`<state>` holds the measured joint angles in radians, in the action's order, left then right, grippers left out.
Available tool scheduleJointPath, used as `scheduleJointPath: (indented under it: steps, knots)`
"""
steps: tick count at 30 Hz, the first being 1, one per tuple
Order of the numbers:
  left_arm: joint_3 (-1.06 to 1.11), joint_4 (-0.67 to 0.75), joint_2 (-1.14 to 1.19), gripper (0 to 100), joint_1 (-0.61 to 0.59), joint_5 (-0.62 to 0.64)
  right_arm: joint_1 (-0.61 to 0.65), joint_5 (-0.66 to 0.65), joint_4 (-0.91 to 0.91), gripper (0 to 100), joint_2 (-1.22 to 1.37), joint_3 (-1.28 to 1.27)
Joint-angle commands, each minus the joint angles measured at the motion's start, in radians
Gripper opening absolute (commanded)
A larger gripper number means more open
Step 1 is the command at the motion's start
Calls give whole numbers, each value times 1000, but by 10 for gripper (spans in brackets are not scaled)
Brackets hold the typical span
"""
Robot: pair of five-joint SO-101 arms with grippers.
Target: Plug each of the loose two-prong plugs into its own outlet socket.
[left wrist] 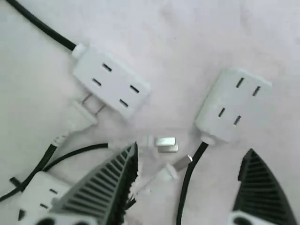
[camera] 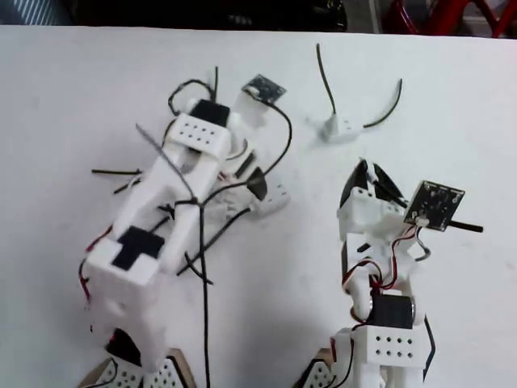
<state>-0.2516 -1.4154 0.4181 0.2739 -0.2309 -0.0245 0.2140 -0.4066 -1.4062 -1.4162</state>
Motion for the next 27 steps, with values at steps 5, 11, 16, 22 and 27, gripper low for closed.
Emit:
scheduleJointPath:
  steps: [5,11,16,22,27]
  knots:
    - [8,-146,-340,291,-84,-3,82,-127,-38,17,-12,40]
    - [321,2,-613,236,-133,-8,197,-221,-171,17,-10,127]
    - [611,135,-911,245,-229,-8,249,-267,-177,16,-7,143]
    - [928,238,-1185,245,-377,-6,292,-305,-209,16,194,236]
    - [1135,347,-1302,245,-490,-6,294,-305,-306,16,461,442]
